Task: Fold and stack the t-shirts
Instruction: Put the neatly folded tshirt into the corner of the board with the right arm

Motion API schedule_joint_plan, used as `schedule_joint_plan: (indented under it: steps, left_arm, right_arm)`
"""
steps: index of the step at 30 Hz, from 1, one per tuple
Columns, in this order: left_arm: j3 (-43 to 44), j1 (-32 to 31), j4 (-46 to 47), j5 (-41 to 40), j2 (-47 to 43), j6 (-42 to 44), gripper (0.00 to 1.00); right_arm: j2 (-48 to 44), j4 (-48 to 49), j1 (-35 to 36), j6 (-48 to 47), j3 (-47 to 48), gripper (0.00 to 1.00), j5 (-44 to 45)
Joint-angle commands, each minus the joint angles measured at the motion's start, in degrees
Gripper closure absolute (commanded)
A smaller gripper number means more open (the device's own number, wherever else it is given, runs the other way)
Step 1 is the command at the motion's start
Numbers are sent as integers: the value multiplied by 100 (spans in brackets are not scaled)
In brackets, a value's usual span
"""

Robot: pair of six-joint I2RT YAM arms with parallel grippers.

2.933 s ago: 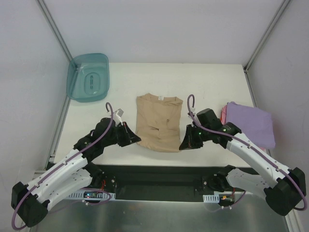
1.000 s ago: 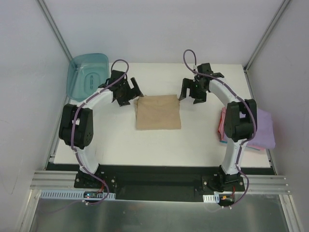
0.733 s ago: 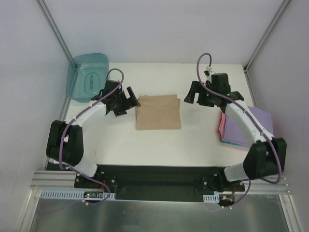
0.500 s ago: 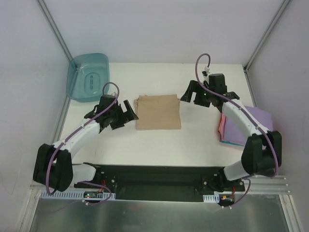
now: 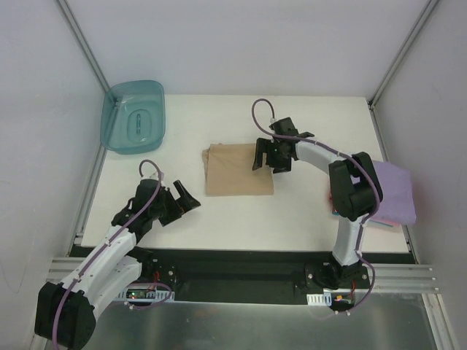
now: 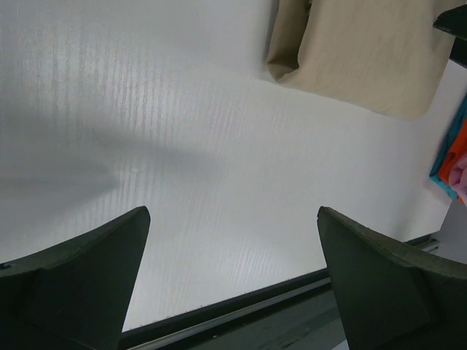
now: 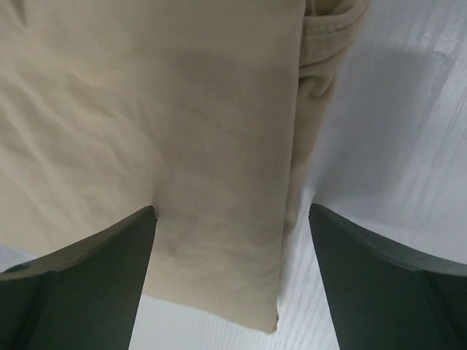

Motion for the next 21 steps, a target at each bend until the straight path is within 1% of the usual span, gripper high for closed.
schedule_joint_plan:
  steps: [1, 2, 5, 7, 10, 11, 12, 14, 16, 17, 19, 20, 21]
  left_arm:
    - [-76, -41, -10, -27, -167, -195, 1]
    - [-67, -41, -10, -36, -158, -186, 1]
    - [-15, -41, -10, -10, -10, -186, 1]
    - [29, -41, -10, 43, 87, -195, 1]
    - [47, -41, -10, 17, 193, -186, 1]
    - [56, -41, -10, 17, 202, -186, 1]
    - [56, -50, -10, 8, 202, -186, 1]
    - [65, -41, -10, -18, 185, -204, 1]
    - [100, -41, -10, -10, 193, -186, 1]
    - [100, -41, -10, -10, 185, -169, 1]
    - [91, -50, -10, -27, 167, -177, 1]
    - [91, -41, -10, -71, 158, -177, 1]
    - [74, -41, -10, -106, 158, -177, 1]
  right_arm:
    - [342, -453, 124, 81, 390, 13, 652]
    - [500, -593, 167, 81, 452, 17, 663]
    - [659, -621, 264, 124, 497, 23, 566]
    - [694, -647, 352, 142, 479, 25, 592]
    - [703, -621, 598, 160, 479, 34, 627]
    - [703, -612, 712, 160, 496, 42, 654]
    - [730, -586, 756, 142, 523, 48, 680]
    - [800, -577, 879, 107, 584, 55, 707]
    - [896, -621, 958, 72, 690, 60, 768]
    - [897, -647, 976, 37, 707, 67, 786]
    - [818, -647, 1011, -50, 673, 76, 908]
    - [774, -647, 1046, -103, 655, 87, 944]
    - [713, -665, 1055, -156, 629, 92, 996]
